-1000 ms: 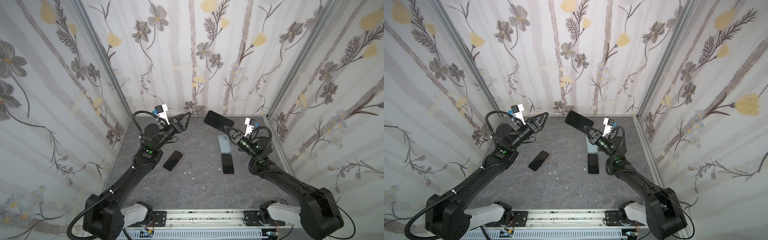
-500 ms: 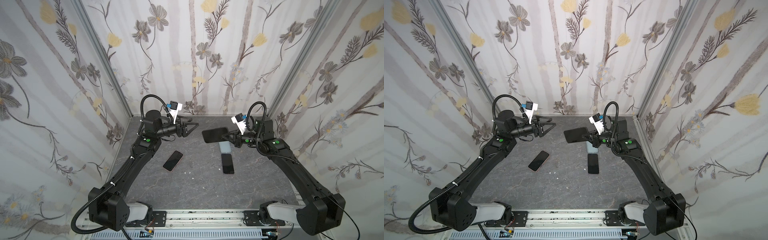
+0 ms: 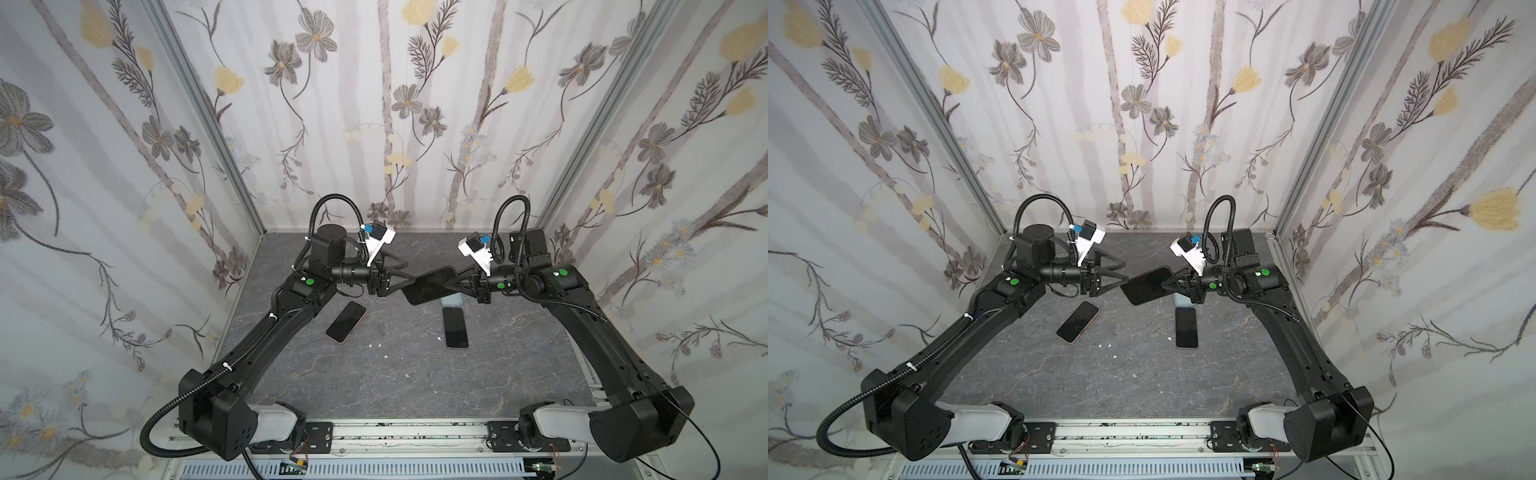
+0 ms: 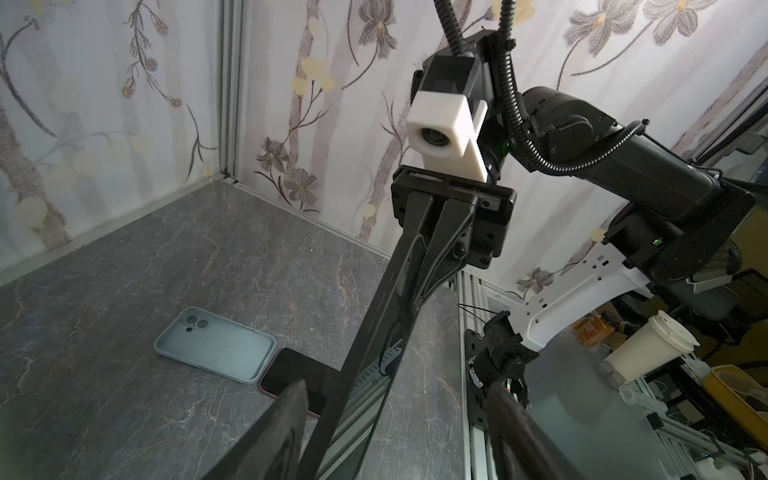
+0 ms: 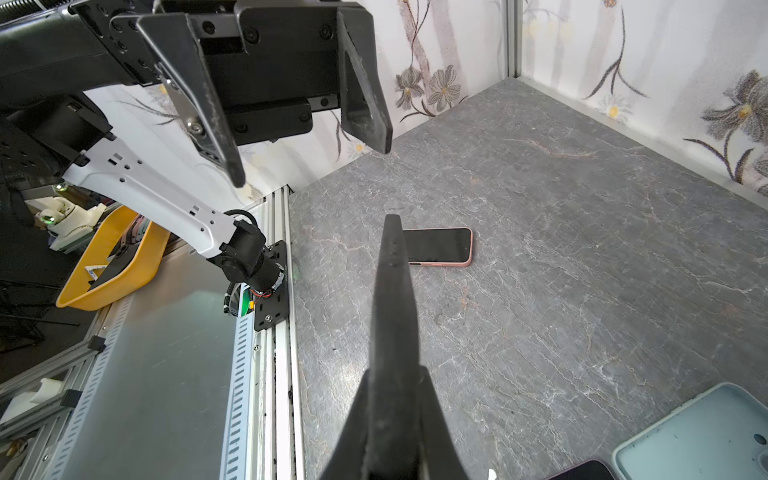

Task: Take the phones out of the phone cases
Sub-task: 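Grasp the black phone's end farthest from the left gripper with the right gripper, then hold the black phone level in the air between both grippers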

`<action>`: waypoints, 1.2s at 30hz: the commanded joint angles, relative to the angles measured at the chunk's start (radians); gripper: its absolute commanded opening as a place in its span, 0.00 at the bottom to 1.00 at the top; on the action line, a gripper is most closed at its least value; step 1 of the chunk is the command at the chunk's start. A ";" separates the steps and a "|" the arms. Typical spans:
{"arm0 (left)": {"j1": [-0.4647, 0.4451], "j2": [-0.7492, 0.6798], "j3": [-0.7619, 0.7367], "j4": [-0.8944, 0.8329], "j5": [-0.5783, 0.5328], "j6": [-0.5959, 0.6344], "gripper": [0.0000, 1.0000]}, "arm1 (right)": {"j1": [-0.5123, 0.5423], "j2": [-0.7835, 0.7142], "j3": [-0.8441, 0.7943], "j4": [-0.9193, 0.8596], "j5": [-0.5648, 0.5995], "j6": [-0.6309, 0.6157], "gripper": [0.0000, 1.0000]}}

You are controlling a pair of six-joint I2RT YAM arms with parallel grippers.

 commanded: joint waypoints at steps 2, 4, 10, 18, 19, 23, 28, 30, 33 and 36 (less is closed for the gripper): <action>-0.006 0.013 0.020 -0.081 0.043 0.080 0.70 | -0.001 -0.021 0.014 -0.038 -0.101 -0.080 0.00; -0.009 0.016 0.020 -0.086 0.080 0.082 0.70 | -0.002 -0.030 0.022 -0.048 -0.122 -0.088 0.00; -0.026 0.023 -0.003 -0.097 0.157 0.081 0.59 | -0.009 -0.054 0.048 -0.046 -0.176 -0.086 0.00; -0.050 0.022 -0.002 -0.101 0.175 0.086 0.34 | -0.014 -0.068 0.053 -0.010 -0.226 -0.043 0.00; -0.051 0.022 -0.002 -0.102 0.174 0.086 0.31 | -0.013 -0.069 0.052 -0.009 -0.228 -0.042 0.00; -0.051 0.010 -0.004 -0.103 0.172 0.095 0.27 | -0.019 -0.076 0.047 0.004 -0.245 -0.035 0.00; -0.052 0.002 0.007 -0.103 0.176 0.093 0.21 | -0.025 -0.090 0.032 0.048 -0.273 0.000 0.00; -0.055 0.000 0.009 -0.103 0.180 0.092 0.17 | -0.025 -0.097 0.022 0.071 -0.278 0.019 0.00; -0.061 -0.005 0.014 -0.103 0.180 0.090 0.16 | -0.025 -0.106 0.000 0.118 -0.281 0.059 0.00; -0.068 -0.007 0.023 -0.103 0.182 0.086 0.16 | -0.025 -0.106 -0.012 0.145 -0.288 0.083 0.00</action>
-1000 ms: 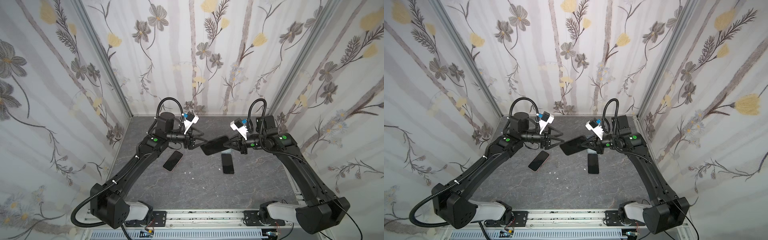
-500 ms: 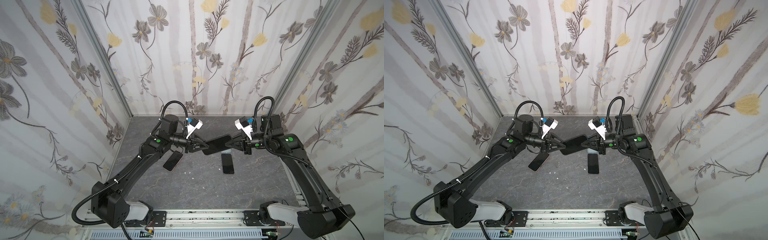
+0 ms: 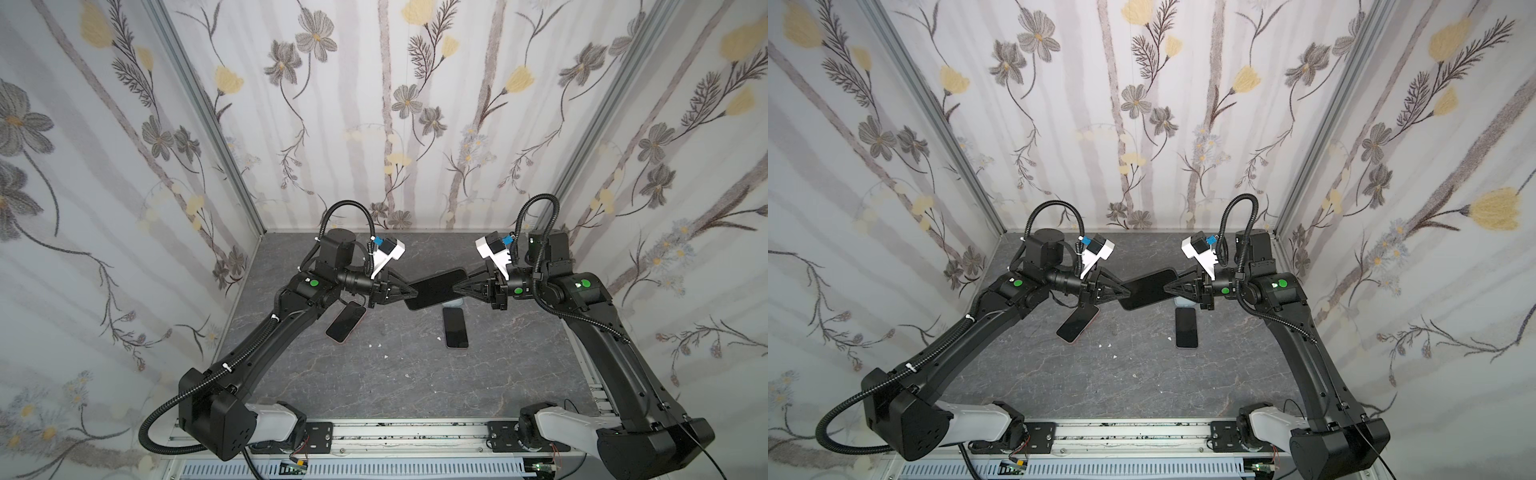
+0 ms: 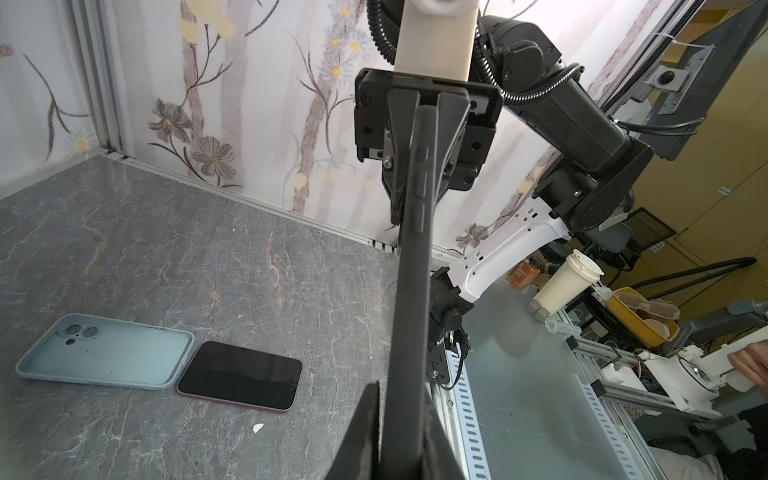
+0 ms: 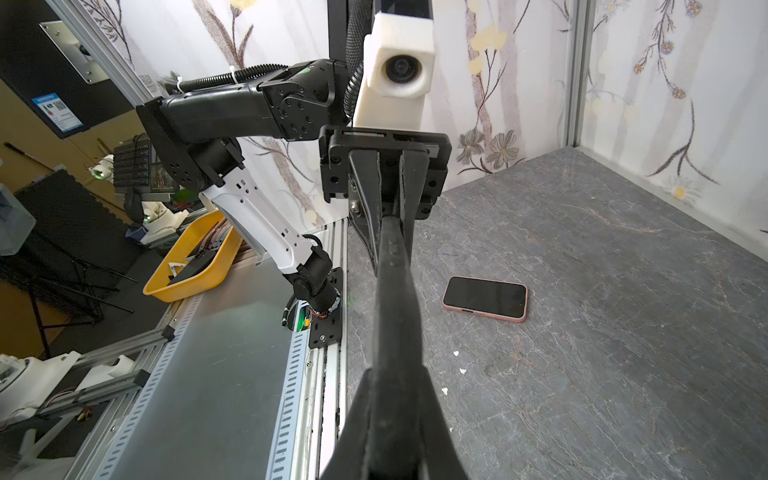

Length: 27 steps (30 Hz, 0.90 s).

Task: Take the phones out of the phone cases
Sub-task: 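Hold the black phone level in the air between both grippers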

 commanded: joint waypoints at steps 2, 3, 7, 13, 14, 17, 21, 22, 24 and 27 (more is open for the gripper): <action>-0.012 -0.003 0.021 0.013 0.013 -0.005 0.16 | 0.003 -0.001 -0.013 0.124 -0.068 0.047 0.00; -0.015 -0.004 0.023 0.013 0.013 -0.005 0.14 | 0.003 -0.001 -0.014 0.129 -0.068 0.052 0.00; -0.020 -0.006 0.026 0.013 0.009 -0.007 0.05 | 0.003 0.002 -0.017 0.135 -0.066 0.058 0.00; -0.021 -0.009 0.033 0.013 -0.014 -0.006 0.00 | 0.002 -0.007 -0.017 0.143 -0.025 0.059 0.20; -0.020 -0.009 0.033 0.013 -0.026 -0.005 0.00 | 0.001 -0.012 -0.016 0.148 -0.008 0.062 0.32; -0.020 -0.025 0.032 0.012 -0.092 0.011 0.00 | -0.009 -0.037 -0.025 0.191 0.076 0.100 0.53; -0.020 -0.038 0.031 0.013 -0.202 0.035 0.00 | -0.024 -0.103 -0.102 0.388 0.203 0.259 0.58; -0.022 -0.038 0.032 0.013 -0.213 0.034 0.00 | -0.026 -0.116 -0.125 0.448 0.213 0.298 0.58; -0.023 -0.035 0.069 0.013 -0.226 0.033 0.00 | -0.028 -0.144 -0.167 0.564 0.222 0.384 0.57; -0.026 -0.037 0.073 0.017 -0.238 0.033 0.00 | -0.028 -0.173 -0.223 0.745 0.218 0.536 0.57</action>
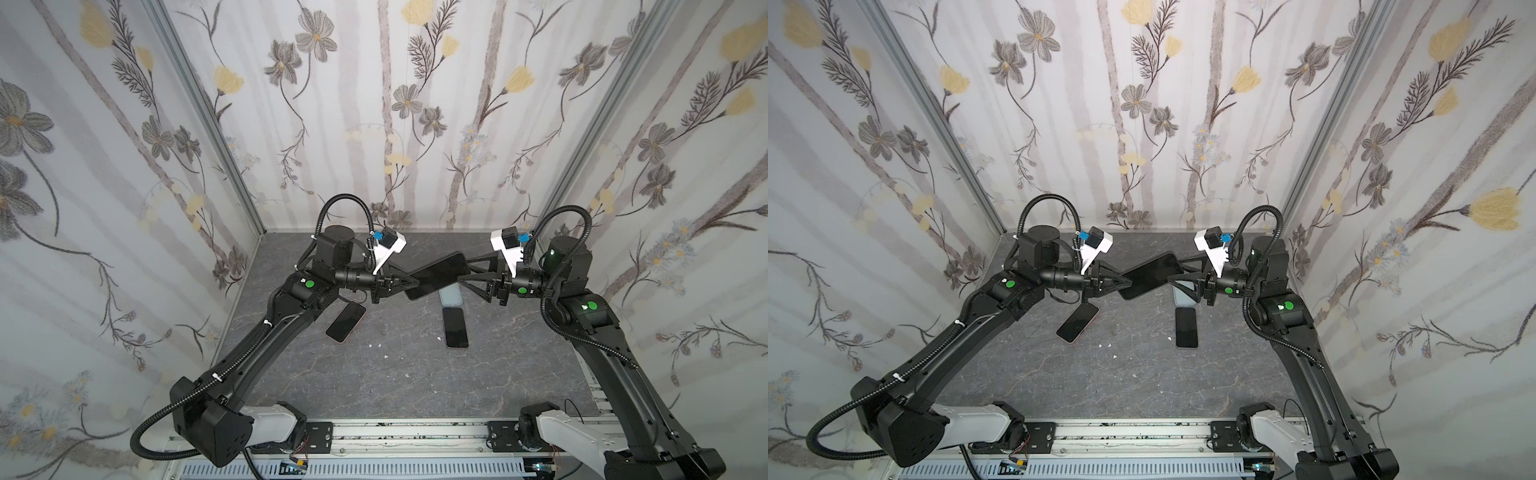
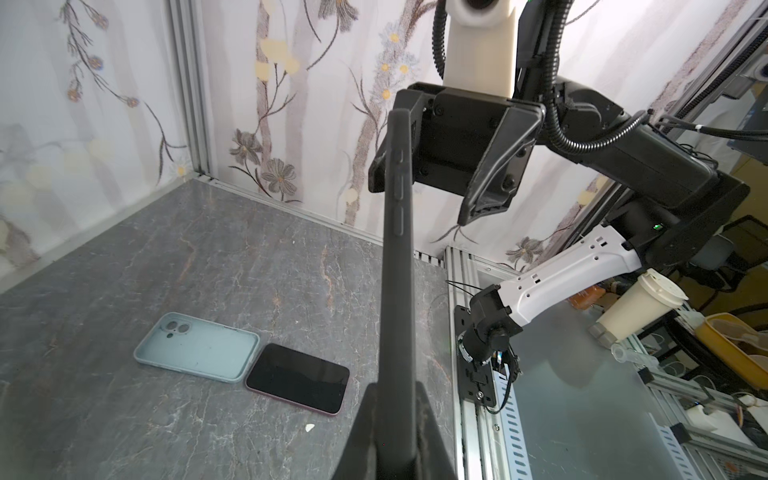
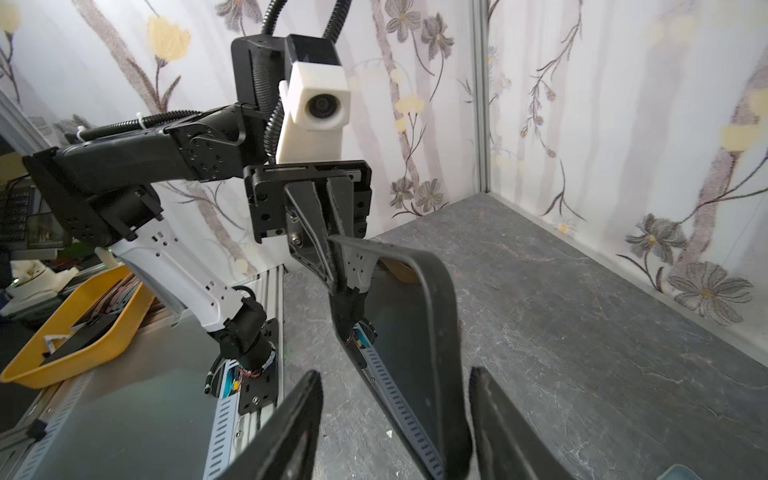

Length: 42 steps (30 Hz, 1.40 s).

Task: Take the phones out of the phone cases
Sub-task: 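Hold the black phone level in the air between both grippers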

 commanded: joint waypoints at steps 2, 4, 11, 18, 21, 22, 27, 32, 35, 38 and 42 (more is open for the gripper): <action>-0.006 -0.008 0.010 0.056 -0.031 0.006 0.00 | -0.001 -0.026 -0.055 0.345 0.026 0.256 0.58; -0.009 -0.006 0.009 0.067 -0.035 -0.012 0.00 | -0.001 -0.029 -0.056 0.358 0.052 0.286 0.60; -0.022 -0.012 -0.010 0.120 -0.049 -0.048 0.00 | -0.001 0.011 -0.007 0.421 -0.030 0.450 0.64; -0.038 -0.047 -0.048 0.155 -0.040 0.021 0.00 | -0.013 0.033 0.046 0.264 -0.026 0.386 0.64; -0.051 -0.079 -0.067 0.168 -0.057 0.066 0.00 | -0.013 0.053 0.048 0.274 -0.074 0.413 0.64; -0.051 -0.084 -0.068 0.171 -0.056 0.075 0.00 | -0.012 0.058 0.047 0.284 -0.089 0.426 0.63; -0.054 -0.092 -0.074 0.180 -0.047 0.089 0.00 | -0.009 0.063 0.018 0.427 -0.173 0.547 0.59; -0.055 -0.092 -0.077 0.193 -0.035 0.090 0.00 | -0.005 0.064 0.009 0.442 -0.210 0.571 0.54; -0.056 -0.089 -0.077 0.198 -0.024 0.088 0.00 | 0.004 0.065 0.000 0.469 -0.219 0.593 0.49; -0.057 -0.090 -0.077 0.201 -0.024 0.092 0.00 | 0.018 0.072 -0.004 0.490 -0.229 0.614 0.44; -0.060 -0.094 -0.081 0.206 -0.024 0.095 0.00 | 0.033 0.081 -0.008 0.521 -0.229 0.639 0.37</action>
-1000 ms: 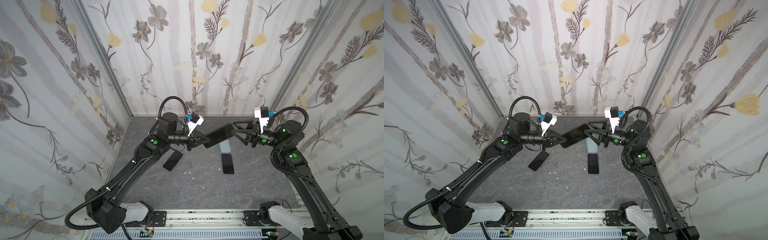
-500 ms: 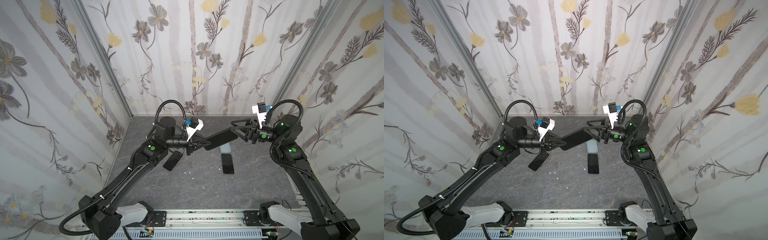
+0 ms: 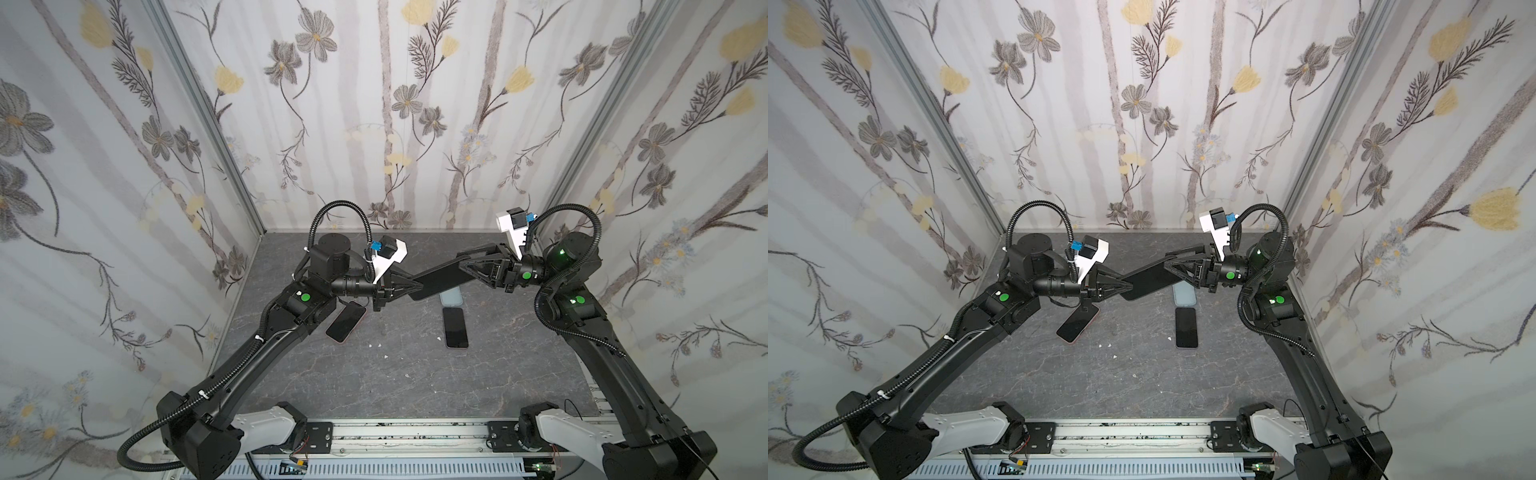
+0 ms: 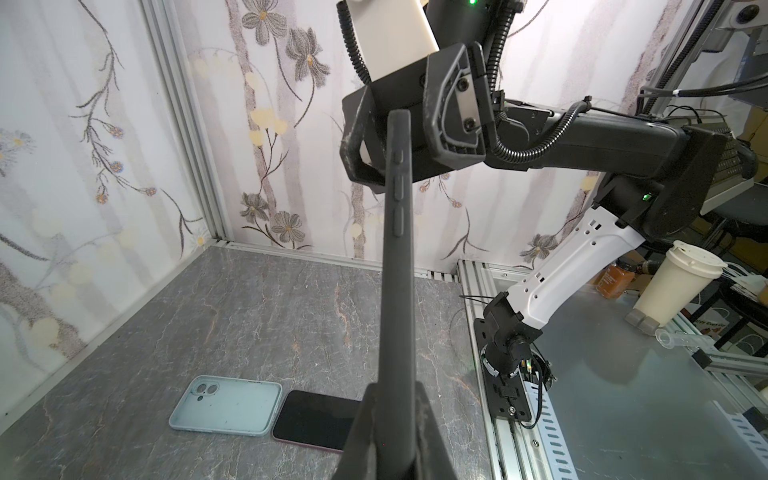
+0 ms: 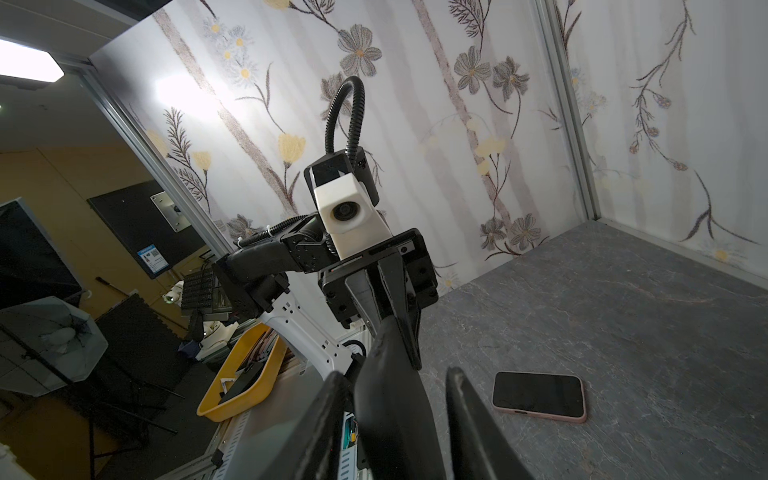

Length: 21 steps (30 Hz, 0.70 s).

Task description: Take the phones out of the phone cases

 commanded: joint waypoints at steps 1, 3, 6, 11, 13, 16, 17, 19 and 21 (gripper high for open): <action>-0.001 -0.007 -0.005 0.082 0.012 0.022 0.00 | 0.013 0.010 -0.006 0.080 -0.021 0.048 0.36; -0.004 -0.009 -0.009 0.083 0.008 0.026 0.00 | 0.023 0.014 -0.008 0.101 -0.021 0.067 0.34; -0.004 -0.015 -0.013 0.088 0.000 0.028 0.00 | 0.037 0.023 -0.007 0.115 -0.025 0.092 0.30; -0.003 -0.025 -0.014 0.100 -0.038 0.040 0.00 | 0.052 0.031 -0.014 0.114 -0.023 0.121 0.25; -0.003 -0.025 -0.013 0.109 -0.048 0.040 0.00 | 0.054 0.032 -0.019 0.115 -0.024 0.132 0.27; -0.003 -0.027 -0.012 0.124 -0.050 0.035 0.00 | 0.055 0.026 -0.028 0.132 -0.022 0.135 0.39; -0.003 -0.026 -0.013 0.130 -0.053 0.031 0.00 | 0.055 0.022 -0.031 0.144 -0.019 0.137 0.40; -0.004 -0.029 -0.019 0.141 -0.057 0.027 0.00 | 0.055 0.016 -0.033 0.157 -0.016 0.140 0.40; -0.004 -0.033 -0.028 0.157 -0.057 0.019 0.00 | 0.054 0.014 -0.034 0.160 -0.015 0.141 0.41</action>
